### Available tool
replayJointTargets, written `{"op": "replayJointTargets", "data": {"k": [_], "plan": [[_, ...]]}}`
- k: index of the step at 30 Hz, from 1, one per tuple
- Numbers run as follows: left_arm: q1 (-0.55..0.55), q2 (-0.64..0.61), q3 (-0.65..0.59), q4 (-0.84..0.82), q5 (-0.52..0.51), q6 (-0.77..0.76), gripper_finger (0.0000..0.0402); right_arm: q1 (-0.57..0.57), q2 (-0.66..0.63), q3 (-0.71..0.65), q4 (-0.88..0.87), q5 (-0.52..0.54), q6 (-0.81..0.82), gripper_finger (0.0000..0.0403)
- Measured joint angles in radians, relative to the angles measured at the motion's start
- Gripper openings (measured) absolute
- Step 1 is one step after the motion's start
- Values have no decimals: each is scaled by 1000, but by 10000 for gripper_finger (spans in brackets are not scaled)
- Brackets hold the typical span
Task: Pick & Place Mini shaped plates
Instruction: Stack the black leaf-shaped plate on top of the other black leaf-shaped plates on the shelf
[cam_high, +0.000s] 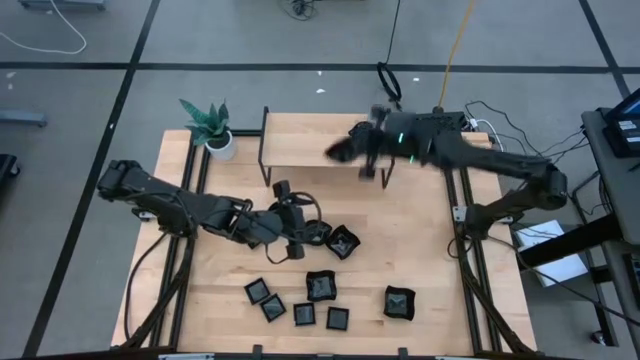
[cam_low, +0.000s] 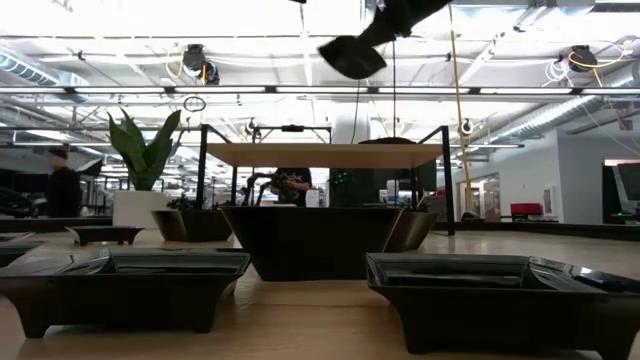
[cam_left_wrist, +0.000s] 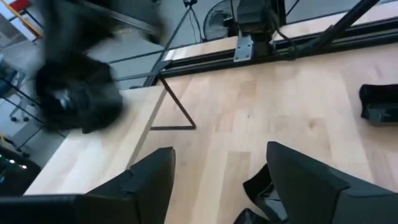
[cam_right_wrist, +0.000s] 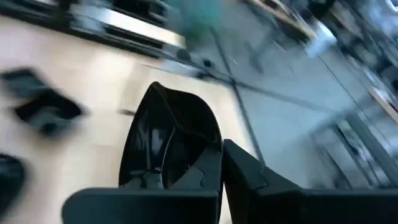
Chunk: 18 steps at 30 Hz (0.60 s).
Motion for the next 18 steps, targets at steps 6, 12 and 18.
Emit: {"op": "replayJointTargets", "data": {"k": [6, 12, 18], "plan": [[1, 0, -1, -41, 0, -27, 244, -332, 71, 189, -204, -263, 24, 0], [2, 0, -1, -35, -1, -14, 244, -545, 191, 252, -304, -648, -49, 0], [3, 0, -1, -34, -3, -6, 244, -576, 244, 253, -418, -699, -134, 0]]}}
